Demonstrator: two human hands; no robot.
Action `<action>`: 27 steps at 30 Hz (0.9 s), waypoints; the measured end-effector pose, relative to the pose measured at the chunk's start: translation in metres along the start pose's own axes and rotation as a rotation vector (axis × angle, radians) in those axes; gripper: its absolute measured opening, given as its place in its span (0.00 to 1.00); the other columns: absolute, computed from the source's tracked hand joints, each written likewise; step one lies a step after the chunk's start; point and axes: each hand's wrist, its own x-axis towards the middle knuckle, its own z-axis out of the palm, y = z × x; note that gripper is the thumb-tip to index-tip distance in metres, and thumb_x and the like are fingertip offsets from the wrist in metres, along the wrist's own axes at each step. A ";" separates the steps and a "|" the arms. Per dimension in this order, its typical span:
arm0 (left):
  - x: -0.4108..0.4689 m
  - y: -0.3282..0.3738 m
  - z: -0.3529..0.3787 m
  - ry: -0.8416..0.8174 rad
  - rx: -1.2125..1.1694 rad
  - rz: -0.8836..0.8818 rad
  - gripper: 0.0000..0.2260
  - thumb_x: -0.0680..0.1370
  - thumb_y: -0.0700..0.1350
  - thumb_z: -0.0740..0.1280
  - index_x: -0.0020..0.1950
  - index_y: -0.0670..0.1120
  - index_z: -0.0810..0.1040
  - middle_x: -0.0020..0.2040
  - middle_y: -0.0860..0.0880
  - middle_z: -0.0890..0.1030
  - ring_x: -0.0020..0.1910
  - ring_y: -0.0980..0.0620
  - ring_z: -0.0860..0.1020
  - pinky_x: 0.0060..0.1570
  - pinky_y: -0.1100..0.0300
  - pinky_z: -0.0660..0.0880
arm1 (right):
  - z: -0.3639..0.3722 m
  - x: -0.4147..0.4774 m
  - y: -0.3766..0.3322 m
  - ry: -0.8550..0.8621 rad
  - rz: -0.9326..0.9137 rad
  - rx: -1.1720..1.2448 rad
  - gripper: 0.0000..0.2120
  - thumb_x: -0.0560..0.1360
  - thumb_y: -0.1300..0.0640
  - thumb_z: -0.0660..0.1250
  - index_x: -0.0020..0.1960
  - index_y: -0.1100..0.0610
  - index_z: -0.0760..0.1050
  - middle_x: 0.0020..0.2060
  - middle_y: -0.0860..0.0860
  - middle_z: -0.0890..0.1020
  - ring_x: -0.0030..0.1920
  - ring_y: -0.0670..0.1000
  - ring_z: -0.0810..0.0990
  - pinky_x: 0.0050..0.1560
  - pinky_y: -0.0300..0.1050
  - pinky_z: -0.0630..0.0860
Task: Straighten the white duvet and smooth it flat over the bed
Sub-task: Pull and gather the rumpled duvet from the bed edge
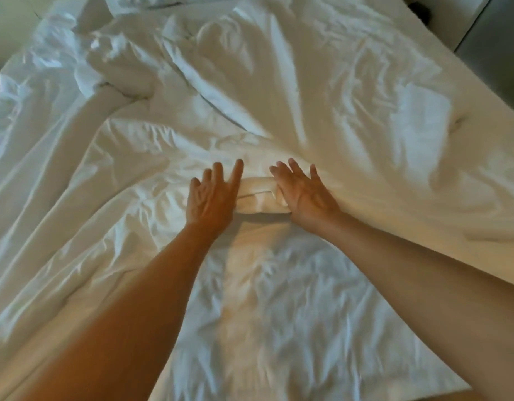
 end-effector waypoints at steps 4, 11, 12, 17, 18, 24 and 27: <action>-0.020 -0.048 0.006 0.017 -0.077 -0.296 0.35 0.72 0.38 0.62 0.77 0.50 0.54 0.71 0.41 0.66 0.65 0.39 0.68 0.59 0.39 0.66 | -0.014 -0.025 -0.004 -0.180 -0.076 0.024 0.44 0.72 0.73 0.60 0.79 0.58 0.38 0.79 0.52 0.42 0.78 0.55 0.38 0.76 0.58 0.44; -0.175 -0.061 0.045 -0.190 -0.058 0.186 0.24 0.59 0.30 0.71 0.54 0.40 0.83 0.52 0.41 0.84 0.50 0.34 0.81 0.48 0.36 0.77 | 0.035 -0.120 -0.062 -0.544 -0.164 0.007 0.41 0.76 0.65 0.60 0.78 0.55 0.35 0.79 0.52 0.40 0.78 0.56 0.40 0.75 0.56 0.44; -0.200 -0.054 0.045 -0.241 -0.093 0.183 0.27 0.57 0.29 0.71 0.55 0.40 0.83 0.53 0.42 0.84 0.51 0.35 0.82 0.48 0.38 0.77 | 0.042 -0.137 -0.072 -0.576 -0.163 0.020 0.41 0.77 0.65 0.59 0.78 0.55 0.35 0.78 0.52 0.39 0.78 0.56 0.39 0.76 0.56 0.44; -0.273 -0.039 0.045 -0.237 -0.244 0.148 0.34 0.60 0.28 0.71 0.66 0.41 0.71 0.60 0.40 0.80 0.57 0.33 0.79 0.52 0.36 0.75 | 0.061 -0.189 -0.092 -0.666 -0.156 0.064 0.45 0.77 0.66 0.61 0.77 0.54 0.29 0.76 0.50 0.32 0.76 0.56 0.33 0.76 0.57 0.40; -0.280 -0.038 0.041 -0.275 -0.263 0.132 0.41 0.57 0.29 0.75 0.69 0.42 0.68 0.64 0.41 0.78 0.61 0.35 0.77 0.57 0.36 0.72 | 0.060 -0.194 -0.093 -0.663 -0.147 0.070 0.45 0.77 0.65 0.61 0.77 0.54 0.29 0.76 0.50 0.32 0.76 0.56 0.32 0.76 0.58 0.40; -0.343 -0.089 0.004 -0.307 -0.217 -0.228 0.50 0.67 0.40 0.74 0.80 0.45 0.46 0.80 0.46 0.52 0.78 0.47 0.50 0.73 0.41 0.51 | 0.055 -0.200 -0.116 -0.499 -0.121 0.111 0.52 0.73 0.59 0.65 0.75 0.51 0.24 0.76 0.51 0.30 0.75 0.54 0.28 0.75 0.60 0.35; -0.370 -0.133 -0.002 -0.335 -0.173 -0.414 0.48 0.67 0.42 0.76 0.79 0.43 0.49 0.79 0.44 0.53 0.78 0.45 0.52 0.73 0.40 0.49 | 0.052 -0.187 -0.165 -0.416 -0.258 0.164 0.51 0.72 0.55 0.65 0.76 0.50 0.27 0.75 0.50 0.29 0.74 0.52 0.26 0.75 0.60 0.35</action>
